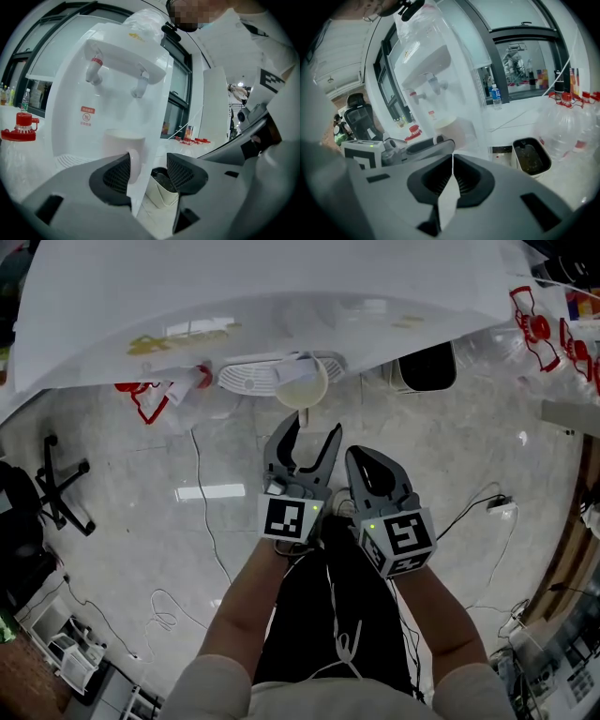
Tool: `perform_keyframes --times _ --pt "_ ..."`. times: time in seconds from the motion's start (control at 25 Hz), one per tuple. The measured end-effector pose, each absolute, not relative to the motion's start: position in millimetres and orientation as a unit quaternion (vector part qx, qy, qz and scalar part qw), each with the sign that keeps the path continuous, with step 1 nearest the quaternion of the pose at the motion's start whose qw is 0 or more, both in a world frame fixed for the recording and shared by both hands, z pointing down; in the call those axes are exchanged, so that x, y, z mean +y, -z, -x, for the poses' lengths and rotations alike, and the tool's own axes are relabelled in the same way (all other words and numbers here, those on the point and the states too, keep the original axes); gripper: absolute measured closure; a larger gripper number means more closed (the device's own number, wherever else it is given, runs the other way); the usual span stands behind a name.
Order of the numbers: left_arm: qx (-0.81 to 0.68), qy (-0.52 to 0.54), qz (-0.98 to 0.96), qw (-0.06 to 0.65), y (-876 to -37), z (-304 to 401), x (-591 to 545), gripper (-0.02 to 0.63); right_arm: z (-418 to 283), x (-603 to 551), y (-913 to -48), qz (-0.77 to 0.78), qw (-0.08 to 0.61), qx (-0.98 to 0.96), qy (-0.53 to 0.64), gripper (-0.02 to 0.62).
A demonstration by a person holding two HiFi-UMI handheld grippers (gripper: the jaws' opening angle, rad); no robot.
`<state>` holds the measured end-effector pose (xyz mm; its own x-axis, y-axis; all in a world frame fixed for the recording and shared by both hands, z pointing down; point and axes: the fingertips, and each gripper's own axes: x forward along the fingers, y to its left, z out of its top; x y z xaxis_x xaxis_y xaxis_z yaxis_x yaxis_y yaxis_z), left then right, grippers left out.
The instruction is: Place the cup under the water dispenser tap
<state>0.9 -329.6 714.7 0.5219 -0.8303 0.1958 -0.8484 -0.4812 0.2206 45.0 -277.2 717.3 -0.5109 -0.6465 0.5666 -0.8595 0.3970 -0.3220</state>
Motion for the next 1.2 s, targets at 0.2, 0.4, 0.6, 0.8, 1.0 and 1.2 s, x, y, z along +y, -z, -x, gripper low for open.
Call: perform_keyframes --times 0.2,0.4,0.6,0.8,1.0,1.2 --pt "-0.505 -0.057 -0.848 0.149 -721.2 4.4 -324.8 0.392 -41.4 -270.9 -716.2 -0.461 0.176 -0.816 -0.3 0.566" --pt "-0.501 -0.1 -0.849 0.133 -734.3 17.3 -329.0 0.434 -36.9 -267.0 -716.6 -0.458 0.17 -0.82 -0.299 0.566" --pt "-0.525 -0.135 -0.831 0.124 -735.5 38.9 -338.8 0.457 -35.1 -263.8 -717.8 -0.459 0.169 -0.818 -0.301 0.566" --pt "-0.547 -0.145 -0.806 0.171 -752.2 51.6 -339.2 0.351 -27.1 -261.4 -714.8 -0.45 0.17 -0.824 -0.3 0.566" --pt "-0.545 -0.147 -0.795 0.219 -767.0 65.0 -340.1 0.345 -27.0 -261.1 -714.0 -0.448 0.171 -0.826 -0.298 0.566" --pt "-0.536 -0.14 -0.801 0.227 -762.2 64.6 -333.5 0.345 -29.2 -259.3 -714.4 -0.454 0.177 -0.818 -0.304 0.566"
